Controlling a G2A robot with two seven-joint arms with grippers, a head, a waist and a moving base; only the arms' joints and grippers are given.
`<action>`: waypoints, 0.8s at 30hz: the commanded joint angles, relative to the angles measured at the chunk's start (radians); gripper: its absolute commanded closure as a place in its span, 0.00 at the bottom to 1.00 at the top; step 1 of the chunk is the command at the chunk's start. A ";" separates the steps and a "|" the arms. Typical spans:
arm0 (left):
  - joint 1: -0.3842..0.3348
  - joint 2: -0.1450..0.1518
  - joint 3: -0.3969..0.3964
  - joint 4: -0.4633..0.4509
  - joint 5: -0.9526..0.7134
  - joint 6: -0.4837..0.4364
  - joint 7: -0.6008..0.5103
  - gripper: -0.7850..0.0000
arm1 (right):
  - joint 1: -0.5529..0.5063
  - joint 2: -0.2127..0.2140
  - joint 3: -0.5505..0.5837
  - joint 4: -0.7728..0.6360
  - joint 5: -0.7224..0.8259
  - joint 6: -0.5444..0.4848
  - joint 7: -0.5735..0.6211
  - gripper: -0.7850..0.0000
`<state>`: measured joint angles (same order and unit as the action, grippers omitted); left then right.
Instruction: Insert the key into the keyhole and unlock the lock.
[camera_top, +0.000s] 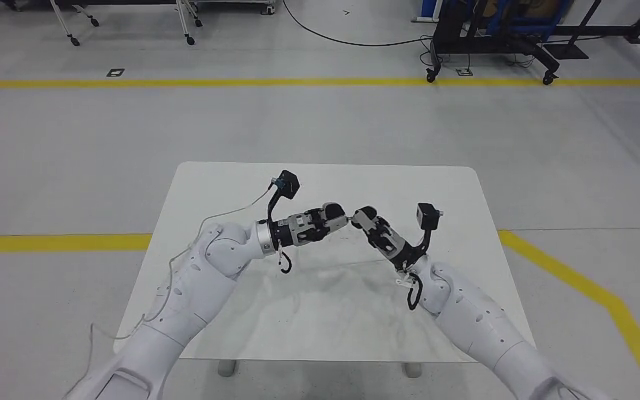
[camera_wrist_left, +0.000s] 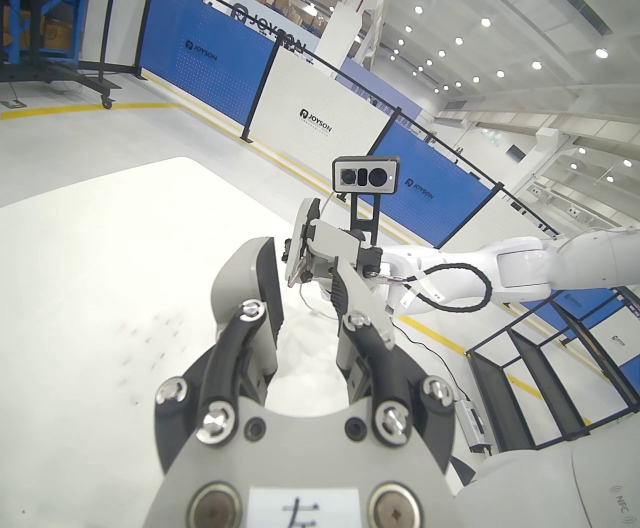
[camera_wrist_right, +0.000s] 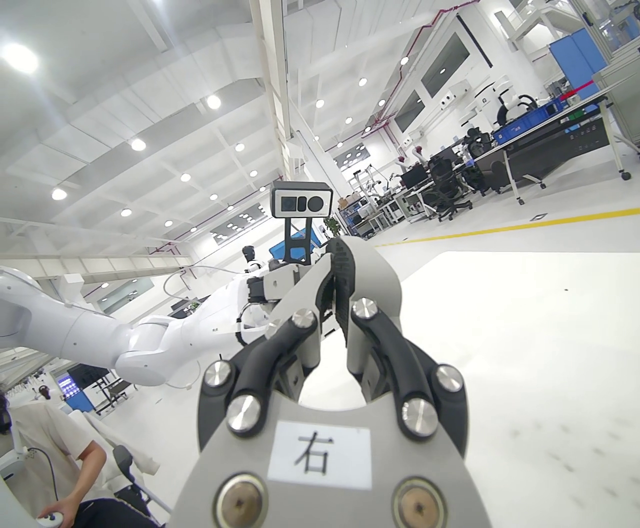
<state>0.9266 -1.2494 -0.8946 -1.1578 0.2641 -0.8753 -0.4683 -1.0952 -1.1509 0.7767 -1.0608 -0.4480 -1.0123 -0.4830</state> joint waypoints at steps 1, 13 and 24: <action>-0.001 0.000 0.000 0.003 0.001 -0.001 0.003 1.00 | 0.004 0.002 -0.008 0.000 0.001 0.000 -0.005 1.00; 0.007 0.000 -0.010 -0.006 0.057 0.017 0.037 1.00 | 0.022 0.013 -0.058 0.006 0.011 0.000 -0.031 0.27; 0.046 0.023 -0.079 -0.049 0.156 0.023 0.070 1.00 | 0.042 0.029 -0.106 0.021 0.032 0.000 -0.012 0.63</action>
<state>0.9686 -1.2278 -0.9696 -1.2047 0.4155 -0.8534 -0.3964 -1.0550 -1.1229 0.6746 -1.0394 -0.4176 -1.0123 -0.4957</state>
